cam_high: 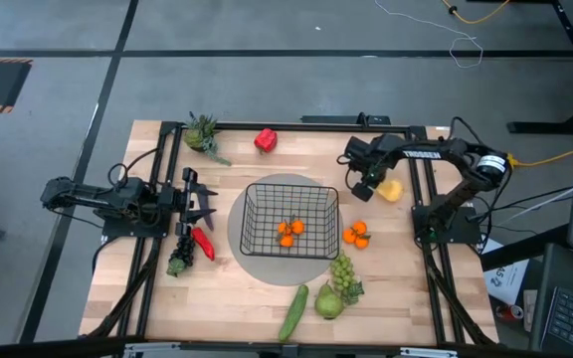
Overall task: Build produce basket
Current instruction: Put the yellow pear into the black wire basket
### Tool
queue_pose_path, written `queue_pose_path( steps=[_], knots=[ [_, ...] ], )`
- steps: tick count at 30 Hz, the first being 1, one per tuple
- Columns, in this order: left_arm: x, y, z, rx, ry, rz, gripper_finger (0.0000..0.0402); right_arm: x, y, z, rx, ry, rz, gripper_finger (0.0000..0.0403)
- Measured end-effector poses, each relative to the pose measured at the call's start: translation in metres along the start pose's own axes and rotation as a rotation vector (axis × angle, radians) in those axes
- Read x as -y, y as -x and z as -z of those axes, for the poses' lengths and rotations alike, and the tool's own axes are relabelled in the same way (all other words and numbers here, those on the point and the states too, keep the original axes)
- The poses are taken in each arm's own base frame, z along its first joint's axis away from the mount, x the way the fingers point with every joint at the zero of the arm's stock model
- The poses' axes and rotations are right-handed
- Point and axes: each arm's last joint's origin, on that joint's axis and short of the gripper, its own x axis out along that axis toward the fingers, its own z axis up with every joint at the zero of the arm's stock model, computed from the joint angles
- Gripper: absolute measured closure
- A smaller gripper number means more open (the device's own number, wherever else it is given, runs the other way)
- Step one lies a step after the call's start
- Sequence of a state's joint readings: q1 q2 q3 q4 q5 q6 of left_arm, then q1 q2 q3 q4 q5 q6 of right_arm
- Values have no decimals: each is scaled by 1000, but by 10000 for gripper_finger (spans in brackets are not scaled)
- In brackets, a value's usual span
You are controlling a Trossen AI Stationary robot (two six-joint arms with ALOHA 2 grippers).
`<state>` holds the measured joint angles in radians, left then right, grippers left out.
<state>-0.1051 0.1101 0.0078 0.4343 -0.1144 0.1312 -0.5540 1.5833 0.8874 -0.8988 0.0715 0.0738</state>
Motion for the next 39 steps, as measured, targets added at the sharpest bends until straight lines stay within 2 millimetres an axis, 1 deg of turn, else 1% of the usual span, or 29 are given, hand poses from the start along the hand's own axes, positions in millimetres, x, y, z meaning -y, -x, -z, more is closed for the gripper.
queue_pose_path(
  steps=[3, 6, 10, 12, 17, 21, 23, 25, 29, 32, 36, 39],
  knots=[
    [0, 0, 0, 0, -1, 0, 204, -4, 22, -5, 22, 28, 62, 402],
    [0, 0, 0, 0, -1, 0, 204, -9, 52, -12, 98, 48, 108, 402],
    [0, 0, 0, 0, -1, 0, 204, -18, 92, -16, 196, 77, 141, 402],
    [0, 0, 0, 1, -1, 0, 204, -23, 114, -17, 259, 95, 154, 403],
    [0, 0, 0, 0, -1, 0, 204, -39, 162, -12, 425, 139, 155, 403],
    [0, 0, 0, 0, -2, 0, 204, -56, 191, -7, 536, 200, 117, 403],
    [0, 0, 0, 0, -2, 0, 204, -67, 202, -4, 581, 260, 81, 403],
    [0, 0, 0, 0, -2, 0, 204, -79, 211, -3, 641, 334, 9, 403],
    [0, 0, 0, 0, -2, 0, 204, -106, 223, -1, 757, 513, -196, 403],
    [0, 0, 0, 0, -2, 0, 204, -122, 229, -1, 851, 626, -313, 403],
    [0, 0, 0, 0, -1, 0, 204, -135, 231, 0, 913, 690, -383, 399],
    [0, 0, 0, 0, -1, 0, 204, -140, 233, 1, 946, 713, -393, 387]
  ],
)
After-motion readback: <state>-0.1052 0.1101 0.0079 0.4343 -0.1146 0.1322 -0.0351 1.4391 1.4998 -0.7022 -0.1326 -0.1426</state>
